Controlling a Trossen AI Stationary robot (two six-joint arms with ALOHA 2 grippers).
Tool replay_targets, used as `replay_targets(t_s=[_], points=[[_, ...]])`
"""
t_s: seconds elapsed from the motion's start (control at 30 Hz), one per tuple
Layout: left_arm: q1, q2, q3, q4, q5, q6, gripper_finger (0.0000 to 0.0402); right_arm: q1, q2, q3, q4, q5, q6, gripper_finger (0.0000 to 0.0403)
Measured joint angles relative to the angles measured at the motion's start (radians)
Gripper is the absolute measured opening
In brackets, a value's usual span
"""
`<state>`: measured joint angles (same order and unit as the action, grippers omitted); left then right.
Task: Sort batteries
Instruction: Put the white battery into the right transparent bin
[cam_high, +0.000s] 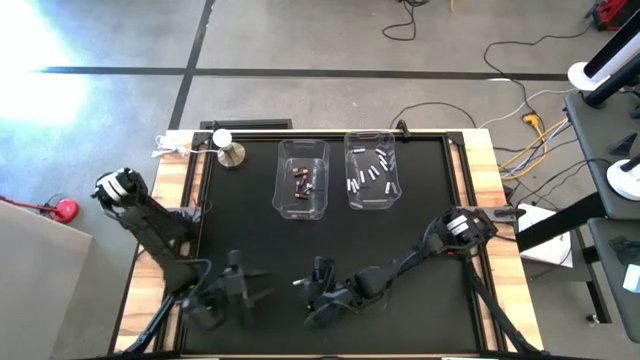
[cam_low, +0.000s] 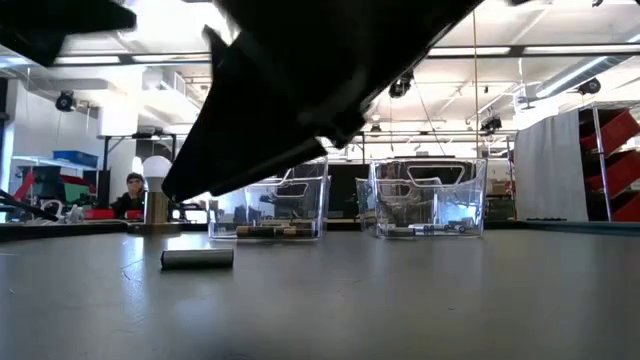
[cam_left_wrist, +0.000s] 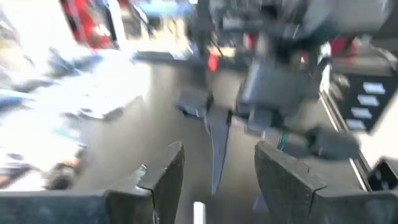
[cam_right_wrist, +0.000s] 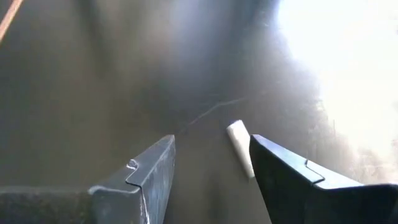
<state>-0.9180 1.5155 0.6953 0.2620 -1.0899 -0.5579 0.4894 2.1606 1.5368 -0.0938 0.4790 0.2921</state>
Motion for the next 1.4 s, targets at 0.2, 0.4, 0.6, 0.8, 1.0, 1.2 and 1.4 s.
replay_targets(t_s=[0.2, 0.4, 0.6, 0.8, 1.0, 1.2, 1.4], points=[[-0.171, -0.041, -0.035, 0.047, -0.266, -0.004, 0.017, -0.072, 0.009, -0.002, 0.074, -0.085, -0.036, 0.0201], [-0.184, -0.01, -0.054, 0.057, -0.104, -0.092, 0.0163, -0.093, 0.019, -0.023, 0.086, -0.129, -0.097, 0.0201], [-0.175, 0.058, -0.008, 0.06, -0.053, -0.106, 0.0156, -0.099, 0.03, -0.103, 0.221, -0.144, -0.12, 0.0191], [-0.174, 0.104, 0.075, 0.06, -0.051, -0.092, 0.0155, -0.116, 0.035, -0.173, 0.297, -0.148, -0.084, 0.0159], [-0.197, 0.091, 0.09, 0.033, -0.186, -0.078, 0.0155, -0.13, 0.059, -0.221, 0.401, -0.21, -0.063, 0.0116], [-0.193, -0.015, -0.02, 0.01, -0.101, -0.164, 0.0155, -0.13, 0.148, -0.212, 0.445, -0.208, -0.033, 0.0067], [-0.125, -0.001, -0.103, 0.248, 0.238, -0.143, 0.0155, -0.129, 0.174, -0.21, 0.437, -0.214, -0.015, 0.0032]])
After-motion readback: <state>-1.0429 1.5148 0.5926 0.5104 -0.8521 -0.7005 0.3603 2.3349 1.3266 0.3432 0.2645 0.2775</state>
